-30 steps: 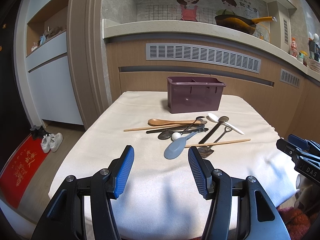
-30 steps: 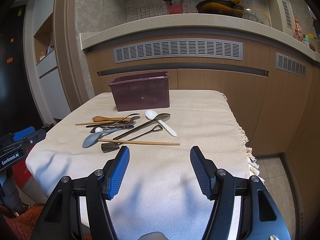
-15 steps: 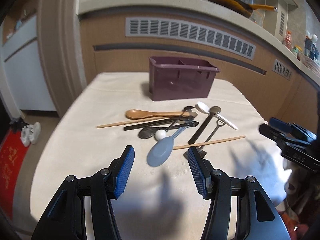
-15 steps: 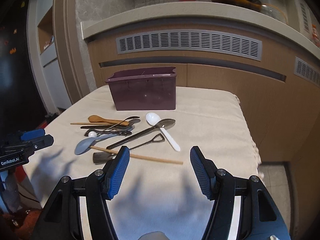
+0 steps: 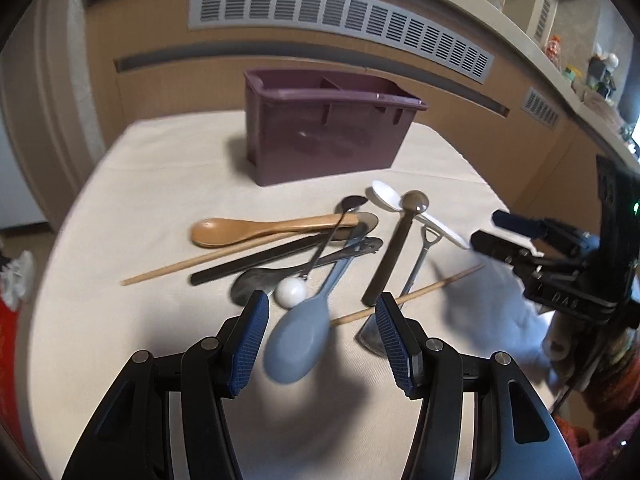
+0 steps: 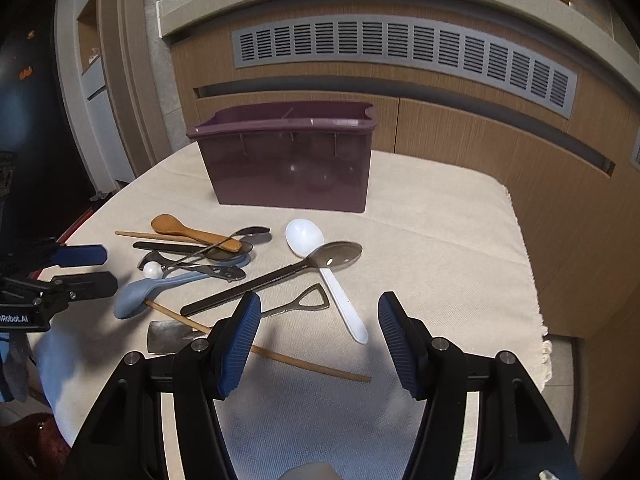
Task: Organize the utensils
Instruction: 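Reach the left gripper down and grasp the white-ball-handled spoon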
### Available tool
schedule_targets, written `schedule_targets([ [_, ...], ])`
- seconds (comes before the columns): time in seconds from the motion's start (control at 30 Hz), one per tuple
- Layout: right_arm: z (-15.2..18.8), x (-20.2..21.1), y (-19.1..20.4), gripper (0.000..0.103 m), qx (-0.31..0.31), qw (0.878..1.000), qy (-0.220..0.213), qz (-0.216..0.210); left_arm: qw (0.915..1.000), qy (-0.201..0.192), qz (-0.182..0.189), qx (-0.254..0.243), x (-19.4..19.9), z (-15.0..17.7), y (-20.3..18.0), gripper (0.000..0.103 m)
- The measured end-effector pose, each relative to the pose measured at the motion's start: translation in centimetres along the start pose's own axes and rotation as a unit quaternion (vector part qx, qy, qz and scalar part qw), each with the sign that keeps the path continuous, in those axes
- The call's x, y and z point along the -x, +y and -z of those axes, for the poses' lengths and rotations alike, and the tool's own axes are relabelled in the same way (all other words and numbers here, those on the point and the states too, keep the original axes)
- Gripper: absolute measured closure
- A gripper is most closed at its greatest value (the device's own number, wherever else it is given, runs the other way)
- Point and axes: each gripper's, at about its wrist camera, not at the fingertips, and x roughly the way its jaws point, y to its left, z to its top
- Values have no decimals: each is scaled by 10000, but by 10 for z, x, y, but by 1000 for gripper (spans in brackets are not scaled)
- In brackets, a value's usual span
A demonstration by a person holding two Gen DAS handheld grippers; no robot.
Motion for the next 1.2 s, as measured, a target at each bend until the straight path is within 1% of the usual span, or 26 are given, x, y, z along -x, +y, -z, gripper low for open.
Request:
schedule_targets([
  [0.03,1,-2,0,47,-2,10000,42,11,10000,47,1,9,-2,-1,1,47],
  [0.07,3,-4,-1,47,-14,10000,83,27,9999,40,-90,-62,-5,-2,1,47],
  [0.13,6,-7,-3,47,-70,9999,135,40,9990,8,-377,-241,-11,-3,-2,49],
  [0.17,7,-8,-5,47,-96,9998,161,34,9986,14,-445,-284,-13,-3,-3,53],
  [0.2,9,-9,-5,47,-116,9998,179,36,9983,27,-499,-305,-15,-3,-3,64],
  [0.23,10,-9,-6,47,-128,9997,195,45,9982,40,-519,-310,-17,-2,-4,70],
  [0.27,11,-10,-6,47,-132,9997,209,57,9980,144,-532,-293,-19,-1,-5,71],
  [0.37,12,-11,-8,47,-140,9996,226,95,9979,162,-534,-324,-24,-1,-6,71],
  [0.53,13,-11,-8,47,-130,9996,205,155,9975,183,-663,-169,-31,-4,-3,71],
  [0.67,14,-10,-5,47,-56,9996,186,213,9977,314,-582,-116,-39,-9,-4,71],
  [0.73,14,-9,-4,47,-28,9995,177,253,9975,339,-609,-147,-40,-9,-8,71],
  [0.77,14,-8,-3,47,-19,9995,170,249,9977,356,-553,-171,-40,-9,-10,71],
  [0.9,14,-5,-3,47,-26,9997,119,194,9987,479,-137,-122,-42,-5,-11,72],
  [0.93,15,-5,-2,47,-16,9998,110,184,9987,488,-120,-108,-43,-4,-11,72],
  [1.1,17,-4,2,47,11,9998,91,167,9982,496,-312,-103,-50,-10,-13,72],
  [1.2,18,-3,2,47,-36,9998,68,157,9981,415,-434,-131,-51,-13,-14,72],
])
